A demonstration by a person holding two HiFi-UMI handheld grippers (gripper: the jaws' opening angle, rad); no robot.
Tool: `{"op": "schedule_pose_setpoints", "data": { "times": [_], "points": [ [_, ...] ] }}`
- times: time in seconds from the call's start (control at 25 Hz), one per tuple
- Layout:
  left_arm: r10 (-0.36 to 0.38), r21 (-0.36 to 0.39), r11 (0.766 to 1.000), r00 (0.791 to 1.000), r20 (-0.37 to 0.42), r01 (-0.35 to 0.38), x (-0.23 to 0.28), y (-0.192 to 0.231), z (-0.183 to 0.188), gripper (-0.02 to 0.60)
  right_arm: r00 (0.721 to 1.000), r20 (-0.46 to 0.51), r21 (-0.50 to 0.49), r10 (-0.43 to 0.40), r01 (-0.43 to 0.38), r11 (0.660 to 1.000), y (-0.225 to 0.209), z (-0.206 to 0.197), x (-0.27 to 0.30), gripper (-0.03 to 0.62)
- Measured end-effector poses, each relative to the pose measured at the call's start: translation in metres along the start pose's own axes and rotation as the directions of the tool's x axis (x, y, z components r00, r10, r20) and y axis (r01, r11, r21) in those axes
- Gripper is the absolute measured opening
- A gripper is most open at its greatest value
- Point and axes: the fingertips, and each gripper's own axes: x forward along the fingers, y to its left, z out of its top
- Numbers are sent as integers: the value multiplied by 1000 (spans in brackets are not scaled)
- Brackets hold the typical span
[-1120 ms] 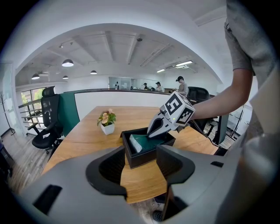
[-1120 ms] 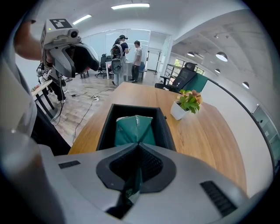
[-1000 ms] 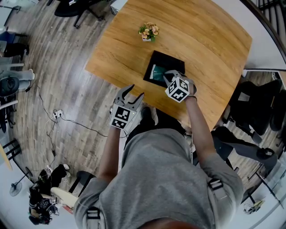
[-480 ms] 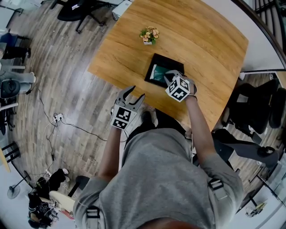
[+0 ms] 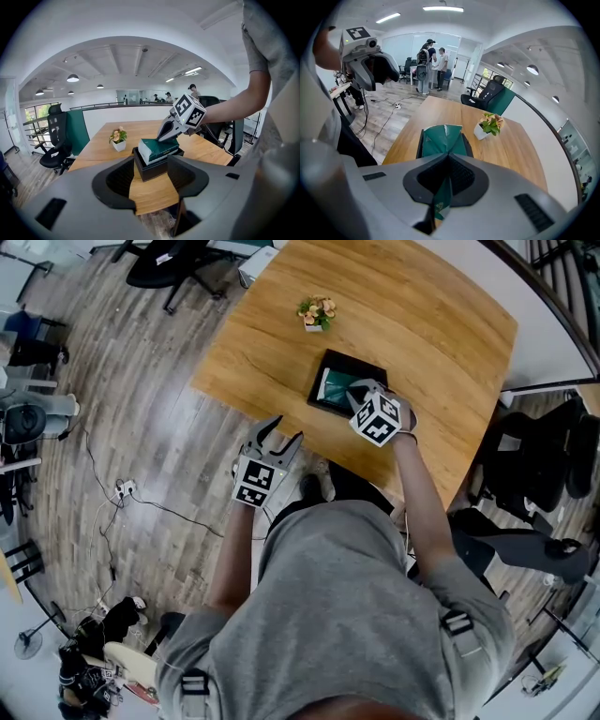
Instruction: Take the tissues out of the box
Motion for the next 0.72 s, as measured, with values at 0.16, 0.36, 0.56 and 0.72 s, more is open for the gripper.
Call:
{"op": "schedule_pose_setpoints", "data": {
  "times": [0.16, 0.36, 0.56, 0.72],
  "points": [
    [12, 2, 1000, 1000, 7, -12, -9, 0, 1, 239, 1000, 16, -11, -16, 16, 1000, 1, 7, -11, 9],
    [20, 22, 1000, 999, 27, -21, -20, -4, 6, 239, 999, 20, -19, -43, 44, 999, 3, 9, -22, 9],
    [26, 37, 999, 998, 50, -28, -35, -8, 8, 239, 998, 18, -23, -60, 60, 998, 12, 12, -32, 9],
    [27, 45, 999, 998, 60, -30, -46, -12, 6, 239, 997, 28, -18, -69, 70, 997, 21, 17, -42, 9]
  ]
}}
